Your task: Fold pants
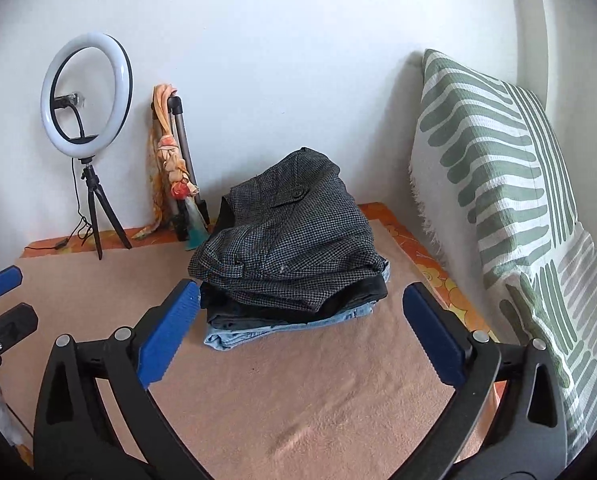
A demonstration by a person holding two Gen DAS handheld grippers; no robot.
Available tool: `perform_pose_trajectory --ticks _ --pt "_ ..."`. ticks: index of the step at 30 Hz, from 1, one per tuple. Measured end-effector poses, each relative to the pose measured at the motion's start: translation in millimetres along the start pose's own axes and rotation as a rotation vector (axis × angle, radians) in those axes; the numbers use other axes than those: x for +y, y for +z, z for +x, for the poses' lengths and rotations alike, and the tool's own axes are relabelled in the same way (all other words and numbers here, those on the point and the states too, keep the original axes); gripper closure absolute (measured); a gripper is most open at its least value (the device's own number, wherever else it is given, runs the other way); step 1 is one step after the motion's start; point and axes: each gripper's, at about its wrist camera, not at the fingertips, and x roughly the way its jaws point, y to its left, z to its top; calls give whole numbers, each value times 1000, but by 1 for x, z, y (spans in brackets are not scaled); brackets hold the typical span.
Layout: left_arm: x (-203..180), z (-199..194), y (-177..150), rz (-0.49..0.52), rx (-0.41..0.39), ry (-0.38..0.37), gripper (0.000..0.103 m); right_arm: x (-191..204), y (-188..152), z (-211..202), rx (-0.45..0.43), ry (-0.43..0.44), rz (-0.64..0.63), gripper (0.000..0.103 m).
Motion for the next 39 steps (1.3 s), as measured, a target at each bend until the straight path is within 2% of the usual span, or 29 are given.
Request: perform_pose_trajectory --ticks 4,11,39 --pt "3 -6 -5 -6 -33 14 1 4 -11 -1 5 9 -1 0" --pt "-6 -5 -13 72 -40 90 1 -2 -20 0 -4 15 46 0" --pt "-7 -9 -12 67 -29 96 1 -1 -28 4 -3 7 29 0"
